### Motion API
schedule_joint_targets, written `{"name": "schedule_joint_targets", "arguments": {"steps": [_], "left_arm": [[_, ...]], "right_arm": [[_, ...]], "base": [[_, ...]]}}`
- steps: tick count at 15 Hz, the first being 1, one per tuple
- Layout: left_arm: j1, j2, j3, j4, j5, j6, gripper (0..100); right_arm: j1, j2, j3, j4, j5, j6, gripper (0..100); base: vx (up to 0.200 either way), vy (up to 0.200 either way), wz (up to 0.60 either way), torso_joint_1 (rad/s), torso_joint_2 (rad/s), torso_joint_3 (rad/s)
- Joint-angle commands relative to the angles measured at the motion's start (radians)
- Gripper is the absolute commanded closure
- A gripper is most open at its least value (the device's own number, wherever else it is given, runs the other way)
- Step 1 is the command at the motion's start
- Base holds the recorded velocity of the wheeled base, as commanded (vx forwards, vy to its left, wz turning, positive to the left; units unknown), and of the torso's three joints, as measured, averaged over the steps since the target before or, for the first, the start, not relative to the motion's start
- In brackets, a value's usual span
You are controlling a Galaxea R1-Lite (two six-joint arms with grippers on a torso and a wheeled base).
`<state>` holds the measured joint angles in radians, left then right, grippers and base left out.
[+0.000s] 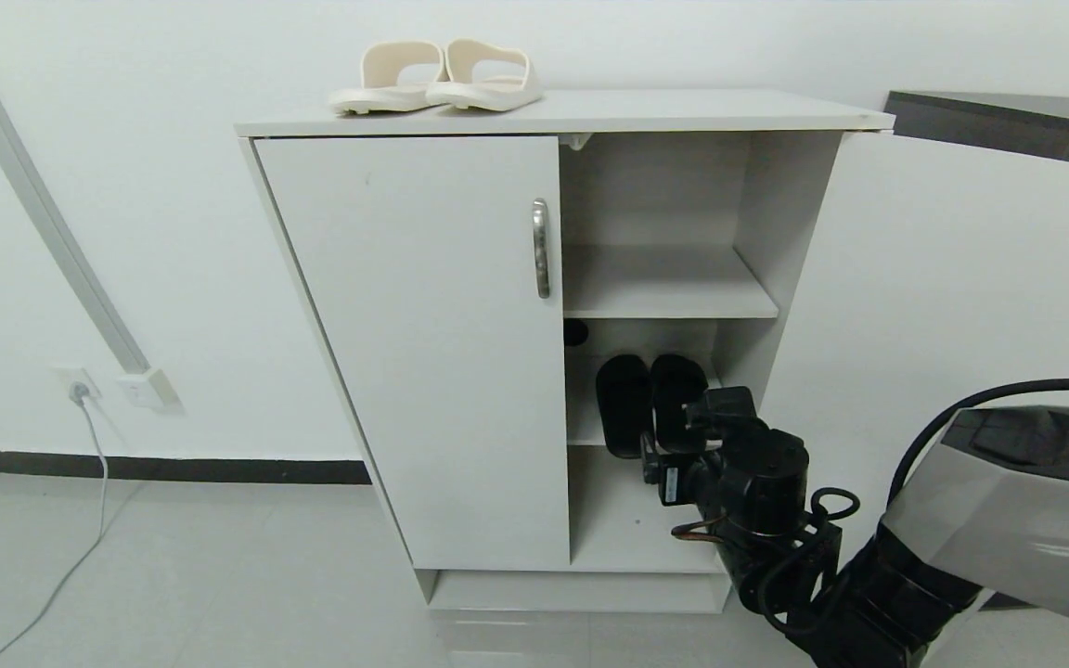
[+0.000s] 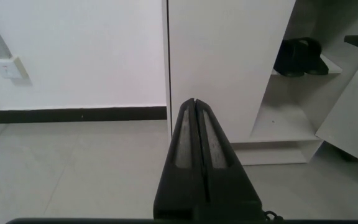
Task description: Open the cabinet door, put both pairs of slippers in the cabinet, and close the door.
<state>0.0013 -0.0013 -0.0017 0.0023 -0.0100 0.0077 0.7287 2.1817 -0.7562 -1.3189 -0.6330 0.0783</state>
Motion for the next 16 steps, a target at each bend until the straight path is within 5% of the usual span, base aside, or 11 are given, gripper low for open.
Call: {"name": "schedule_joint_targets", "arguments": {"steps": [1,4,16], "left_arm": [[0.000,0.001,0.000,0.001,-0.001,0.000,100],[0.000,0.001,0.000,-0.001,-0.001,0.000,100],[0.000,0.001,0.000,0.001,-0.001,0.000,100]], "right_arm": [[0.000,0.007,0.012,-0.008,0.001,-0.002,0],[0.000,0.020,0.024,-0.056,0.004,-0.029,0],[-0.009,0.036,0.041,-0.082,0.021,-0.037,0]], "base": [[0.000,0.000,0.00,0.000,0.00,0.000],[0.000,0.000,0.00,0.000,0.00,0.000],[0.000,0.200,0.00,0.001,0.00,0.004]]}}
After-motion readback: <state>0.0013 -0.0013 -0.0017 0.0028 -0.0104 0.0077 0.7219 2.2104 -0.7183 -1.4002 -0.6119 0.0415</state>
